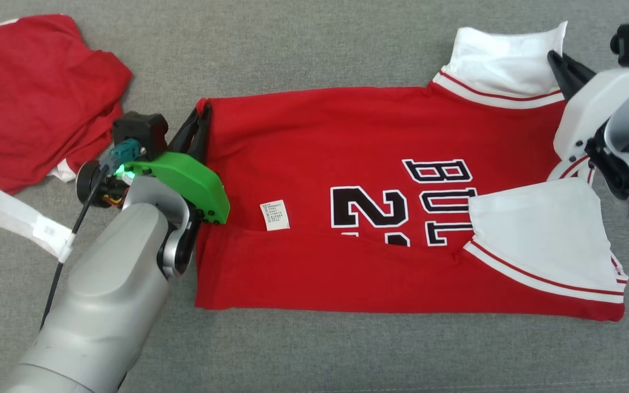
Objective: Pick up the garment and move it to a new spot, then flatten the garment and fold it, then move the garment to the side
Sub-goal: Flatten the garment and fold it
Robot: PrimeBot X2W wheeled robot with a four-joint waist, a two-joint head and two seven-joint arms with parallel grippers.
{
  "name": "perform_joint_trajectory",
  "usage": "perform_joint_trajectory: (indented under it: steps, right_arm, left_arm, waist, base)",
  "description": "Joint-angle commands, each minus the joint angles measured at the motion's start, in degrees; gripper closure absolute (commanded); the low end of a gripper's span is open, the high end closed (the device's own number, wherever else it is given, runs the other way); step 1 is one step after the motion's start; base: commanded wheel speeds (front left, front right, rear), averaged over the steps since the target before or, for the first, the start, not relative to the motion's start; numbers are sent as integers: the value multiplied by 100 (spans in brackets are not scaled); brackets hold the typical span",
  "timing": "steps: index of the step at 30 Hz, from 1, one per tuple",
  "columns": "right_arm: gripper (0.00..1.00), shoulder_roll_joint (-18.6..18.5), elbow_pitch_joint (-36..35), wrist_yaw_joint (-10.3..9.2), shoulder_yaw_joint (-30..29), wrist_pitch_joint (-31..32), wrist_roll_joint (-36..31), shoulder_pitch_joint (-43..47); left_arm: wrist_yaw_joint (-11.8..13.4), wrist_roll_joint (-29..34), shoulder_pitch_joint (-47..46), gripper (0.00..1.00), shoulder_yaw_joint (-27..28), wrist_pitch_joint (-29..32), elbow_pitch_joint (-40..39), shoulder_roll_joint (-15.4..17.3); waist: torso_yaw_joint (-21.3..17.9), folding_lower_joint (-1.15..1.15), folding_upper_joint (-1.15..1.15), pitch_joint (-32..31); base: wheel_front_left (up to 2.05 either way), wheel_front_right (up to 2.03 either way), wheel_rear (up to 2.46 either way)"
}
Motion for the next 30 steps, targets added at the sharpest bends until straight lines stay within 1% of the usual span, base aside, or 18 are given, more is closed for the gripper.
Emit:
perform_joint_trajectory:
  steps: [1, 5, 7, 11, 14, 18, 24, 27, 28, 29, 30]
  right_arm:
    - [100, -117, -200, -8, 40, -105, 40, 274]
    - [100, -272, -726, -8, 8, -232, 167, 967]
    - [100, -337, -967, -8, -40, -229, 134, 1289]
    - [100, -313, -1404, -8, -192, -173, 151, 1959]
    - [100, -229, -1714, -8, -323, -106, 44, 2405]
    - [100, -64, -2019, -8, -481, 11, -22, 2853]
    - [100, 174, -2282, -7, -743, 170, -220, 3403]
    - [100, 279, -2368, -8, -895, 254, -283, 3628]
    - [55, 327, -2380, -7, -967, 331, -317, 3733]
    - [0, 351, -2390, -8, -1027, 362, -370, 3780]
    - [0, 375, -2426, -8, -1070, 385, -411, 3807]
  left_arm:
    - [-63, -1, 169, 100, -13, -89, -6, 83]
    - [-178, -1, 430, 100, 21, -271, 22, 182]
    - [-228, 98, 525, 100, 10, -355, 61, 241]
    - [-281, 185, 754, 100, 90, -439, 160, 323]
    - [-301, 324, 918, 100, 161, -469, 198, 360]
    - [-333, 529, 1214, 100, 405, -461, -21, 390]
    - [-356, 824, 1776, 100, 844, -459, -361, 299]
    - [-381, 827, 2030, 100, 1009, -459, -388, 213]
    - [-415, 833, 2095, 71, 1090, -460, -420, 163]
    - [-430, 837, 2138, 25, 1134, -460, -426, 139]
    - [-447, 855, 2179, 0, 1178, -460, -440, 119]
  waist:
    - [-159, -1, 0, -255]
    - [-258, -1, 0, -462]
    - [-314, -1, 0, -551]
    - [-427, -1, 0, -706]
    - [-512, -1, 0, -776]
    - [-583, -1, 0, -836]
    - [-597, -1, 0, -983]
    - [-591, -1, 0, -1042]
    - [-579, -1, 0, -1069]
    - [-571, -1, 0, -1084]
    - [-565, -1, 0, -1096]
  base:
    - [0, 0, 0]
    - [0, 0, 0]
    - [0, 0, 0]
    - [0, 0, 0]
    - [0, 0, 0]
    - [0, 0, 0]
    - [0, 0, 0]
    - [0, 0, 0]
    - [0, 0, 0]
    - [0, 0, 0]
    - [0, 0, 0]
